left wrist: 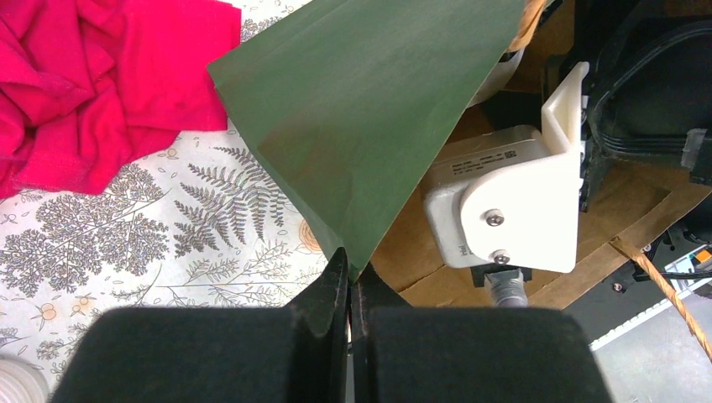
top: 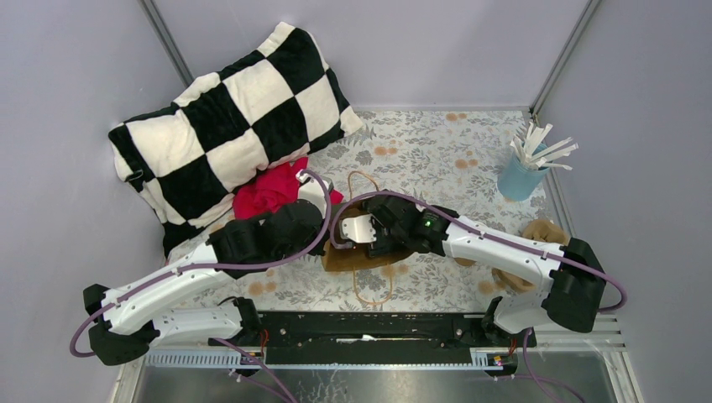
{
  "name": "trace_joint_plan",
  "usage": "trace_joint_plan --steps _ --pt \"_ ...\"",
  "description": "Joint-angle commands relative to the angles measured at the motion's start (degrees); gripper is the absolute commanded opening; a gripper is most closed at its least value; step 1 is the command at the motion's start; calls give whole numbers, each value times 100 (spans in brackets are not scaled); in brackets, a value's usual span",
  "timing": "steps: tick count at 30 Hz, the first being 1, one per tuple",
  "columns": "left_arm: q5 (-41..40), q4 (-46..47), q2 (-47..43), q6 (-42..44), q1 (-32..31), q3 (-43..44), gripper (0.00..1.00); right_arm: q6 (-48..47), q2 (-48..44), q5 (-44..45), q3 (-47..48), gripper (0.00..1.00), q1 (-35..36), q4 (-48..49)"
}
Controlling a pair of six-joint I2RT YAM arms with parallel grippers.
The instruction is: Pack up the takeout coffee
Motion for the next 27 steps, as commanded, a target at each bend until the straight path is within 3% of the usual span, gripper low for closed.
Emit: trace_joint_plan --steps 1,6,27 --pt "-60 -188 53 98 -18 166 0 166 -218 166 230 68 -98 -250" --pt "-58 -201 78 97 -21 182 0 190 -271 161 117 68 -110 -278" --pt "49 -228 126 184 -19 322 0 174 474 -558 -316 69 -682 1294"
